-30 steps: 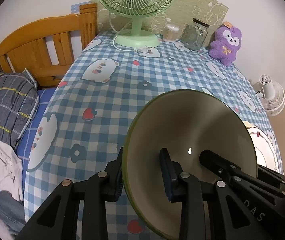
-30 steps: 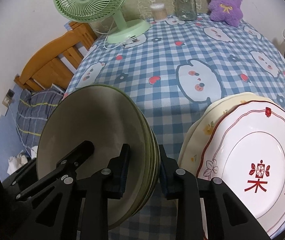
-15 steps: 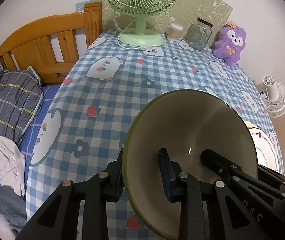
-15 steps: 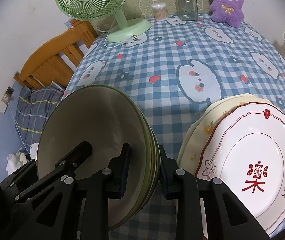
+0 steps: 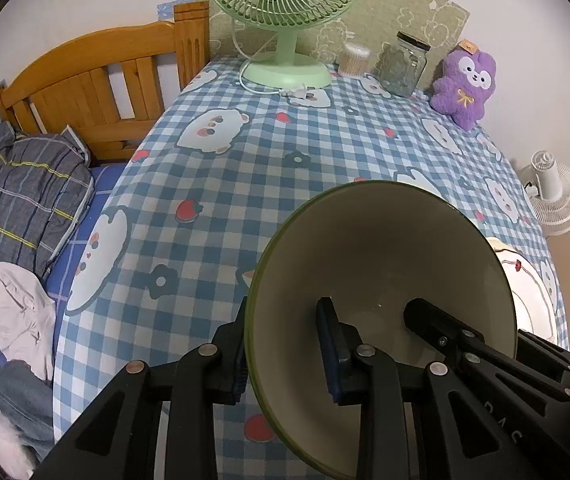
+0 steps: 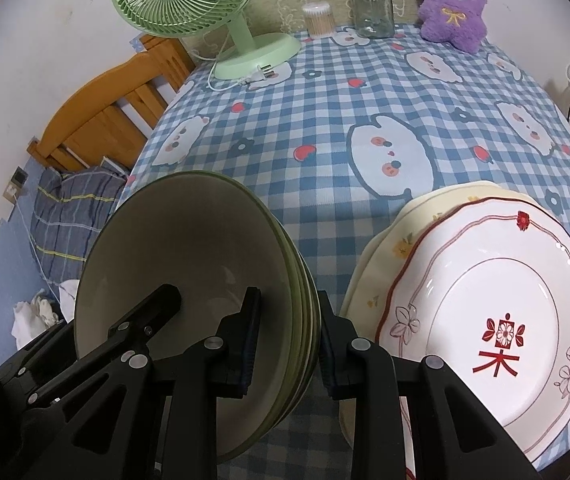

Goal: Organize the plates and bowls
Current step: 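Lift the nested bowl stack with both tools and carry it over the plates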

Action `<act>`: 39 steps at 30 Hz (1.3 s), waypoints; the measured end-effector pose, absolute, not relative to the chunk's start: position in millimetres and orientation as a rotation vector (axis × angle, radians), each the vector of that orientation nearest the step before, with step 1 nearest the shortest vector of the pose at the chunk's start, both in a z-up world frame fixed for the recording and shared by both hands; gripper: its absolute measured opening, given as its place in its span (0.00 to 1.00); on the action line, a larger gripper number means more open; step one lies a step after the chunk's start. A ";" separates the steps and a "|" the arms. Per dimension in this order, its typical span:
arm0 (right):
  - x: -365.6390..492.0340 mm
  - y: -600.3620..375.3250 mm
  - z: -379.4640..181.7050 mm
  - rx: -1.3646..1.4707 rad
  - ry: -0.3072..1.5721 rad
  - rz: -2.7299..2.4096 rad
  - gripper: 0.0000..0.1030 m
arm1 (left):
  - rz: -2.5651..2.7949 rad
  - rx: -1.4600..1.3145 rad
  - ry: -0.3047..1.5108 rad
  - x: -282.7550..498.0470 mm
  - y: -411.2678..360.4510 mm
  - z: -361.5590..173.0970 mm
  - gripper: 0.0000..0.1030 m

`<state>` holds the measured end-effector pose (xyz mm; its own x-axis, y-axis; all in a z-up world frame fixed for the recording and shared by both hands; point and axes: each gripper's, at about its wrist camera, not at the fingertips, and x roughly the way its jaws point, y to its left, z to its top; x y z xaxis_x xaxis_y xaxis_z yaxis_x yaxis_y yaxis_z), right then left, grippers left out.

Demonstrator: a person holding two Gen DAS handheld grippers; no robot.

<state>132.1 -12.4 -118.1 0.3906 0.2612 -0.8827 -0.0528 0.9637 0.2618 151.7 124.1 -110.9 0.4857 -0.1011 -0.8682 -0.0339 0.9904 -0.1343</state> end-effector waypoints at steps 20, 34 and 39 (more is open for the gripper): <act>122.2 -27.7 -82.1 0.181 1.109 0.240 0.30 | -0.011 -0.152 1.016 136.8 110.3 -78.0 0.26; 108.2 -62.8 -56.6 0.195 1.054 0.238 0.29 | -0.021 -0.123 0.968 127.4 77.0 -52.8 0.26; 101.8 -79.1 -52.9 0.210 1.043 0.211 0.29 | -0.050 -0.107 0.962 125.8 59.4 -48.8 0.26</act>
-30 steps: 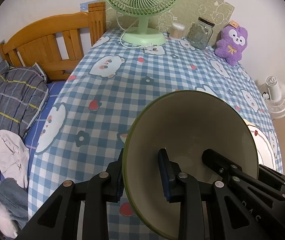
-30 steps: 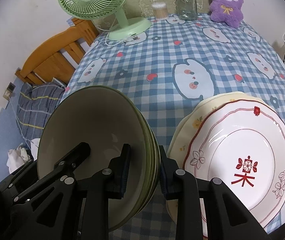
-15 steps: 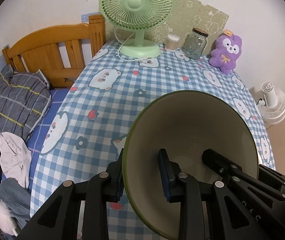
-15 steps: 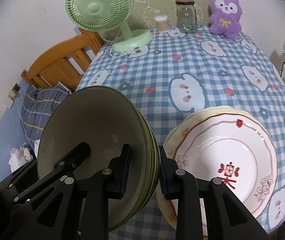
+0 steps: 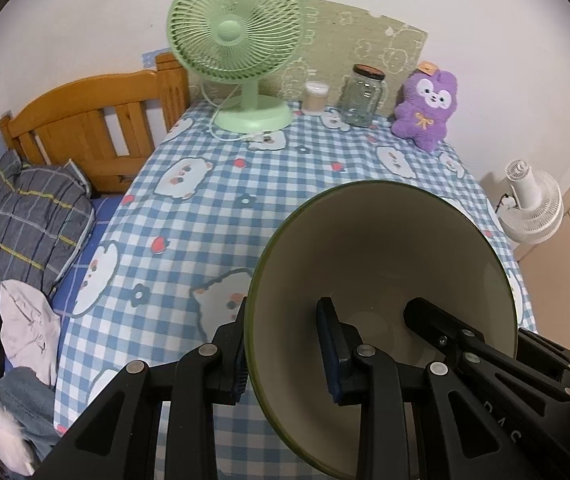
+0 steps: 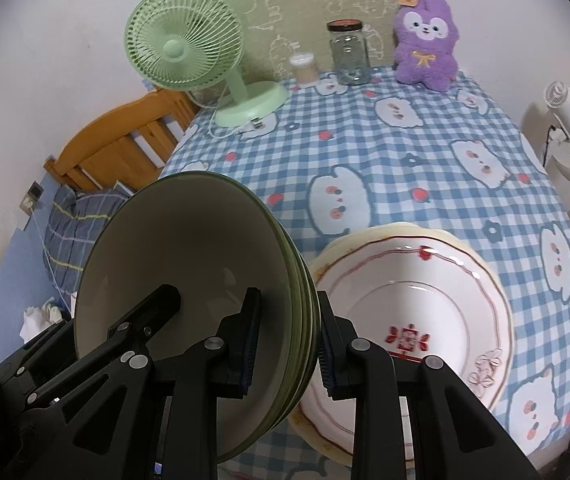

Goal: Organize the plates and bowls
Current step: 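Lift the nested bowl stack with both tools and carry it over the plates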

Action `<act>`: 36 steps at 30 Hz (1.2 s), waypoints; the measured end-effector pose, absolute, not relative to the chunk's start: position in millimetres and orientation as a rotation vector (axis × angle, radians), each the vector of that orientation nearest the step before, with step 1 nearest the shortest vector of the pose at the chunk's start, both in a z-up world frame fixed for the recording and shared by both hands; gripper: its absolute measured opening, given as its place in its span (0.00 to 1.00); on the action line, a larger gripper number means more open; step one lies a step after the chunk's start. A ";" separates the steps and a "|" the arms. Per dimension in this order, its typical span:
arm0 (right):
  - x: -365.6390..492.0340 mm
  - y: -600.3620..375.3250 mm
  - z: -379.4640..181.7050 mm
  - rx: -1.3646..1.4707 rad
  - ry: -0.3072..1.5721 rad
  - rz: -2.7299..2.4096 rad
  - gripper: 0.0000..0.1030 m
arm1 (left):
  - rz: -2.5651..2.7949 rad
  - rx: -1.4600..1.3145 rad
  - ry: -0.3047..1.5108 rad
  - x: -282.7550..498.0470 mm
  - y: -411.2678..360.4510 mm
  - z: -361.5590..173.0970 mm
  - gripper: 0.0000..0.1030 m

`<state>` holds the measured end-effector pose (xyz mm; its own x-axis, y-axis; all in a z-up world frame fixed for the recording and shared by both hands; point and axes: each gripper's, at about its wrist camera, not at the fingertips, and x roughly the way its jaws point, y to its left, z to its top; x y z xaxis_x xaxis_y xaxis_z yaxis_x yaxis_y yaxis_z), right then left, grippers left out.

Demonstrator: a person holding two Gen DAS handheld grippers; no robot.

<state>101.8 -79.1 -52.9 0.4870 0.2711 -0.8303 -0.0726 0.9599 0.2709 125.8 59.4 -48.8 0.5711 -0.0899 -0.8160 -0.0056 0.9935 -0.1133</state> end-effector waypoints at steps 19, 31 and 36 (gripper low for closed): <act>82.9 -146.0 -53.5 0.269 1.032 0.101 0.29 | -0.152 -0.063 0.971 123.3 -5.9 -50.4 0.26; 75.3 -174.2 -65.3 0.294 1.056 0.077 0.29 | -0.171 -0.046 1.004 120.3 -34.0 -60.5 0.26; 73.7 -181.4 -68.7 0.300 1.065 0.065 0.30 | -0.180 -0.040 1.016 121.6 -41.6 -64.5 0.26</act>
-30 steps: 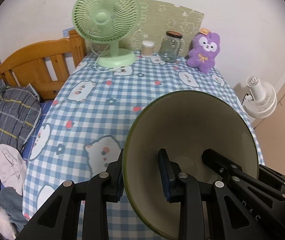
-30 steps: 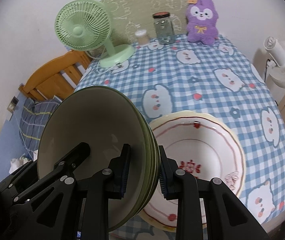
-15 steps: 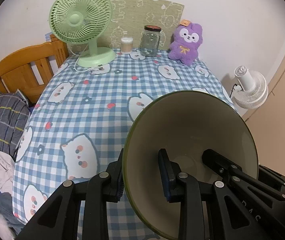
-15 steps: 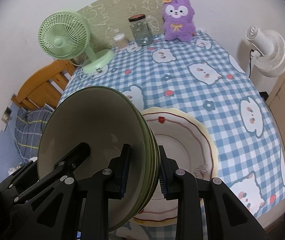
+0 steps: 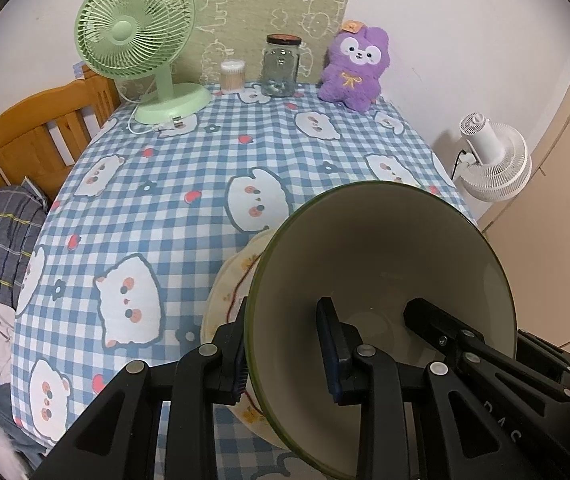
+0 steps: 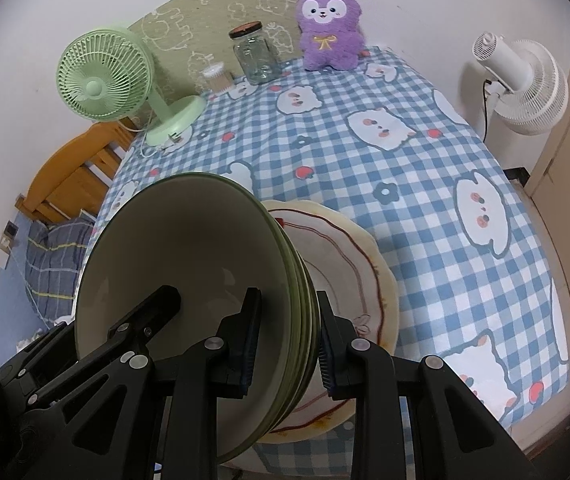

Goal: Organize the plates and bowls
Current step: 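Lift the nested bowl stack with both tools and carry it over the plates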

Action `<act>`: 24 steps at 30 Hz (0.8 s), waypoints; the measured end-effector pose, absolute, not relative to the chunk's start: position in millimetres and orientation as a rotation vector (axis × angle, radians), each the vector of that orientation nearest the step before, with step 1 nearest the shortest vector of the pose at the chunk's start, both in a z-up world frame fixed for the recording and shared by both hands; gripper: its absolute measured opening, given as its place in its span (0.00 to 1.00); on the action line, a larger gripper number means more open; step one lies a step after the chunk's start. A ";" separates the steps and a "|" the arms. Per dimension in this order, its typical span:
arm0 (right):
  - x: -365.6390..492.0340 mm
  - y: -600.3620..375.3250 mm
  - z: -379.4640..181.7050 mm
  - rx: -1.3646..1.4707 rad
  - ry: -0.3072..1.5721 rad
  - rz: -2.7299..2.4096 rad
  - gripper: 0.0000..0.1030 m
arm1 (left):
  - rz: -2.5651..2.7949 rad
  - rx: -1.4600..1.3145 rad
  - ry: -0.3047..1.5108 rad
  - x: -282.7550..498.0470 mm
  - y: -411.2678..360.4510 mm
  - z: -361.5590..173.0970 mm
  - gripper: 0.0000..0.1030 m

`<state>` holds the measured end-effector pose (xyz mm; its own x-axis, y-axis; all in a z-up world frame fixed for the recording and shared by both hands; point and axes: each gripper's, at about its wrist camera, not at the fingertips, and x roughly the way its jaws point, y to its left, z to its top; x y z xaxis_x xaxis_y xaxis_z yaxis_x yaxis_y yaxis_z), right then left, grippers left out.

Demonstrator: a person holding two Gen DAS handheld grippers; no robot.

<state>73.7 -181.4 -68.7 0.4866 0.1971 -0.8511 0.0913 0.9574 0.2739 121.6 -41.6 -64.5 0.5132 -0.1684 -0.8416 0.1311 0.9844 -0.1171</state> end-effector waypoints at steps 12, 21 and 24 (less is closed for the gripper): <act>78.6 -188.6 -81.5 0.306 1.105 0.040 0.29 | -0.201 -0.033 1.064 129.4 -49.9 -78.0 0.26; 87.9 -189.6 -87.0 0.287 1.117 0.036 0.29 | -0.209 -0.036 1.075 137.0 -51.1 -84.2 0.26; 91.3 -189.9 -86.9 0.286 1.118 0.033 0.29 | -0.212 -0.034 1.073 139.6 -51.6 -84.7 0.26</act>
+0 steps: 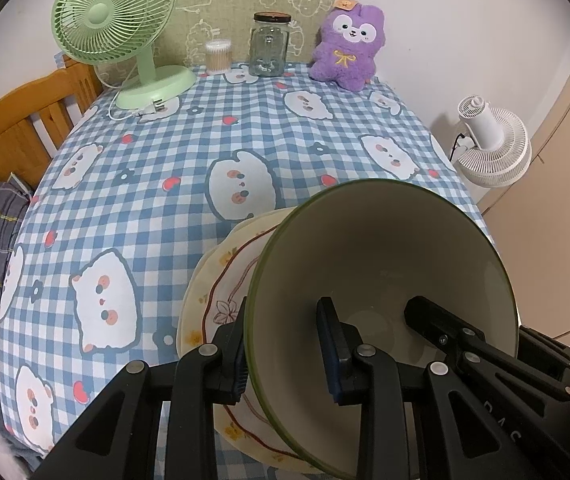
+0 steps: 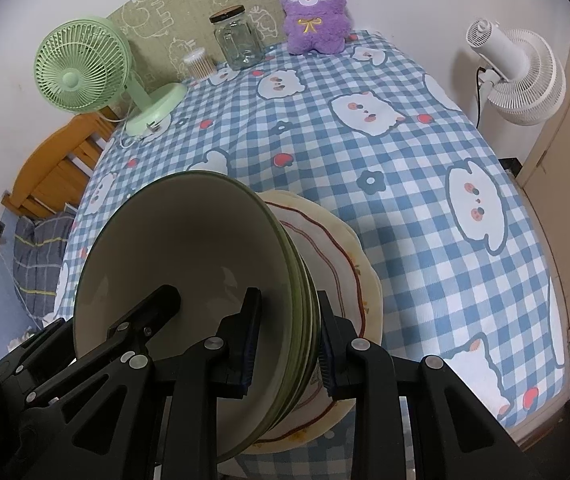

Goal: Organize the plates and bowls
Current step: 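Lift the nested bowl stack with both tools and carry it over the plates, then lower the bowl stack onto the plate stack with both tools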

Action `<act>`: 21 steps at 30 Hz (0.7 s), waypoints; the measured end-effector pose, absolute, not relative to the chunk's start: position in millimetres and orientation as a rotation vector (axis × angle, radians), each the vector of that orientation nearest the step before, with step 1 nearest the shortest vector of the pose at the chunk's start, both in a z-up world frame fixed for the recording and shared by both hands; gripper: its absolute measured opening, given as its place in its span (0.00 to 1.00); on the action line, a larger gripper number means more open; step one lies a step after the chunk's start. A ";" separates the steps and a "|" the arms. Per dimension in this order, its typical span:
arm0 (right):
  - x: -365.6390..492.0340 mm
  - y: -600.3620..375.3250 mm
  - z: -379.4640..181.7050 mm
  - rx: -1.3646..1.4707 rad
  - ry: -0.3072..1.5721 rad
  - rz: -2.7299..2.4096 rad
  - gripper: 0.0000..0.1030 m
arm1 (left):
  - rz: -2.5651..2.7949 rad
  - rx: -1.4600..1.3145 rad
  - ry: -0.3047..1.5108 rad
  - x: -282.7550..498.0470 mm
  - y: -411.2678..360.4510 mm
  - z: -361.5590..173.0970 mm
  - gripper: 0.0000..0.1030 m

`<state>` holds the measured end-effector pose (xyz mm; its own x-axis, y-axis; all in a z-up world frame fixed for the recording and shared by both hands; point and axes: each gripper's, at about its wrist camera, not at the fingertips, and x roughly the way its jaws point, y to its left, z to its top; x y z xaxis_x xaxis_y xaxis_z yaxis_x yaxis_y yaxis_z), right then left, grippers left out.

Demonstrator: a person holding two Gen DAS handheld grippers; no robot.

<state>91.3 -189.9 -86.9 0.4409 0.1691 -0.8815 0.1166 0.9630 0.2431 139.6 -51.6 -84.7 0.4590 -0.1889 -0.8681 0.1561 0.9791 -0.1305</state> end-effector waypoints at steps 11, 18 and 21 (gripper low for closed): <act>95.6 -188.7 -85.1 0.270 1.092 0.033 0.30 | -0.207 0.035 1.000 142.4 -52.3 -81.2 0.31; 91.6 -189.8 -77.9 0.242 1.048 0.002 0.30 | -0.196 0.000 1.021 141.4 -44.3 -81.3 0.54; 87.7 -190.3 -71.8 0.234 1.016 -0.017 0.30 | -0.218 -0.014 1.023 138.8 -42.5 -77.2 0.57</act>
